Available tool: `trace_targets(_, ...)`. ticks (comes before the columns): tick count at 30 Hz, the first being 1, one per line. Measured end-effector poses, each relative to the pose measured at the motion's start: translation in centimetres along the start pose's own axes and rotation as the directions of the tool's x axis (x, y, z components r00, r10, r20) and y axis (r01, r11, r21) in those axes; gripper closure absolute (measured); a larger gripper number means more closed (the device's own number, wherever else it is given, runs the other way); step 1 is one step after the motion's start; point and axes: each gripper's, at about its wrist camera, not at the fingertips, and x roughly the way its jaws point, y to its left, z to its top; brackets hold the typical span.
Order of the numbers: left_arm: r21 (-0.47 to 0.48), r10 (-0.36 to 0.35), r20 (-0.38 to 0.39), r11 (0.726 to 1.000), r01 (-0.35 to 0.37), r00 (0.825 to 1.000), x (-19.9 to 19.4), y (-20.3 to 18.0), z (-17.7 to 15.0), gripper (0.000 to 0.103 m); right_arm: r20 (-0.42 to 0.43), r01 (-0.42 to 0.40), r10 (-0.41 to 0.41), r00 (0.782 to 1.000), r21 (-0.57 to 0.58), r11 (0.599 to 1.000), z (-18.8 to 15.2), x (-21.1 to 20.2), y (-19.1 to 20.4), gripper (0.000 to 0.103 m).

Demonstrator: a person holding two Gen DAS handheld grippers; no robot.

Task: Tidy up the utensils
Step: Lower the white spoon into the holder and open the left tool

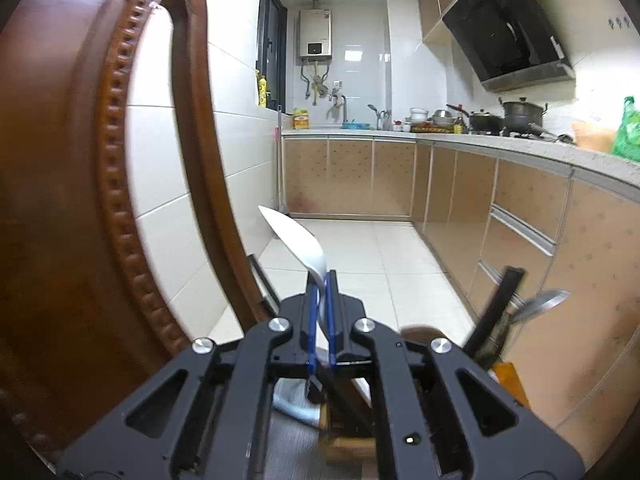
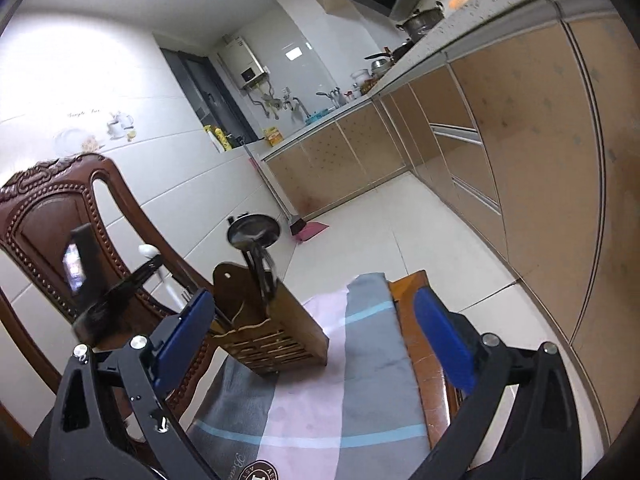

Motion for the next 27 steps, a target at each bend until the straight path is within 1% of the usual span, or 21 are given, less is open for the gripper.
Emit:
trace_targets(5, 0.085, 0.077, 0.002, 0.993, -0.077, 0.997, 3.6, -1.7, -1.9, 0.099, -0.02, -0.01, 0.011, 1.0, 0.032, 0.999, -0.3, 0.3, -1.5, 0.005)
trace_targets(7, 0.118, 0.085, -0.016, 0.99, -0.082, 0.996, 4.7, -2.2, -3.1, 0.098, -0.026, -0.014, 0.015, 1.0, 0.031, 0.999, -0.3, 0.3, -1.8, 0.005)
trace_targets(8, 0.143, 0.082, -0.012, 0.987, -0.08, 0.997, 4.9, -2.6, -3.7, 0.091, -0.031, -0.017, 0.017, 0.999, 0.029, 0.999, -0.3, 0.3, -1.8, 0.005)
trace_targets(9, 0.191, 0.076, -0.002, 0.979, -0.074, 0.997, 5.0, -3.2, -4.4, 0.083, -0.033, -0.018, 0.019, 0.999, 0.027, 0.999, -0.2, 0.4, -1.8, 0.005)
trace_targets(10, 0.22, 0.094, 0.019, 0.971, -0.096, 0.995, 4.7, -3.7, -4.7, 0.081, -0.038, -0.019, 0.02, 0.999, 0.026, 0.999, -0.2, 0.6, -1.8, 0.005)
trace_targets(11, 0.235, 0.114, 0.04, 0.965, -0.12, 0.993, 4.2, -3.8, -4.9, 0.076, -0.045, -0.021, 0.022, 0.999, 0.029, 0.999, -0.2, 0.7, -1.8, 0.005)
trace_targets(12, 0.229, 0.106, 0.04, 0.967, -0.112, 0.994, 3.8, -3.7, -4.8, 0.074, -0.05, -0.023, 0.024, 0.998, 0.033, 0.999, -0.2, 0.8, -1.8, 0.005)
trace_targets(13, 0.208, 0.053, 0.021, 0.977, -0.056, 0.998, 3.2, -3.3, -4.5, 0.062, -0.054, -0.026, 0.028, 0.998, 0.035, 0.999, -0.2, 0.9, -1.8, 0.005)
trace_targets(14, 0.189, 0.019, 0.021, 0.982, -0.023, 1.0, 2.2, -3.0, -4.0, 0.048, -0.057, -0.029, 0.031, 0.998, 0.033, 0.999, -0.3, 0.9, -1.6, 0.005)
trace_targets(15, 0.19, -0.017, 0.039, 0.982, 0.009, 0.999, 0.8, -2.8, -3.6, 0.039, -0.058, -0.032, 0.033, 0.998, 0.03, 0.999, -0.3, 0.9, -1.4, 0.005)
trace_targets(16, 0.191, -0.017, 0.061, 0.982, 0.005, 0.998, -0.2, -2.7, -3.3, 0.01, -0.06, -0.035, 0.037, 0.998, 0.025, 0.999, -0.3, 0.9, -1.2, 0.005)
trace_targets(17, 0.18, -0.011, 0.109, 0.984, -0.009, 0.994, -2.2, -2.3, -2.8, 0.004, -0.063, -0.038, 0.039, 0.997, 0.021, 0.999, -0.3, 0.9, -0.9, 0.005)
trace_targets(18, 0.164, -0.031, 0.148, 0.986, 0.006, 0.989, -4.3, -1.6, -2.3, 0.004, -0.064, -0.042, 0.043, 0.997, 0.021, 0.999, -0.3, 0.8, -0.7, 0.005)
trace_targets(19, 0.153, -0.041, 0.155, 0.988, 0.017, 0.987, -5.4, -1.2, -1.9, 0.004, -0.068, -0.048, 0.05, 0.996, 0.02, 0.999, -0.3, 0.8, -0.4, 0.005)
trace_targets(21, 0.097, -0.054, 0.135, 0.994, 0.041, 0.989, -8.6, 0.6, -1.1, 0.004, -0.078, -0.059, 0.06, 0.995, 0.01, 0.998, -0.4, 0.7, 0.2, 0.005)
trace_targets(22, 0.057, -0.073, 0.128, 0.996, 0.066, 0.989, -10.1, 1.7, -1.0, 0.004, -0.079, -0.062, 0.062, 0.995, 0.002, 0.998, -0.5, 0.6, 0.5, 0.005)
trace_targets(24, -0.01, -0.096, 0.115, 0.995, 0.098, 0.989, -13.1, 3.7, -1.5, 0.004, -0.083, -0.065, 0.064, 0.994, -0.01, 0.998, -0.6, 0.5, 1.1, 0.005)
trace_targets(26, -0.034, -0.102, 0.103, 0.994, 0.106, 0.989, -15.4, 4.7, -2.5, 0.004, -0.102, -0.077, 0.074, 0.992, -0.02, 0.997, -0.8, 0.4, 1.8, 0.005)
trace_targets(27, -0.04, -0.107, 0.099, 0.993, 0.111, 0.989, -17.1, 5.5, -3.5, 0.004, -0.107, -0.081, 0.078, 0.991, -0.026, 0.996, -0.9, 0.3, 2.1, 0.005)
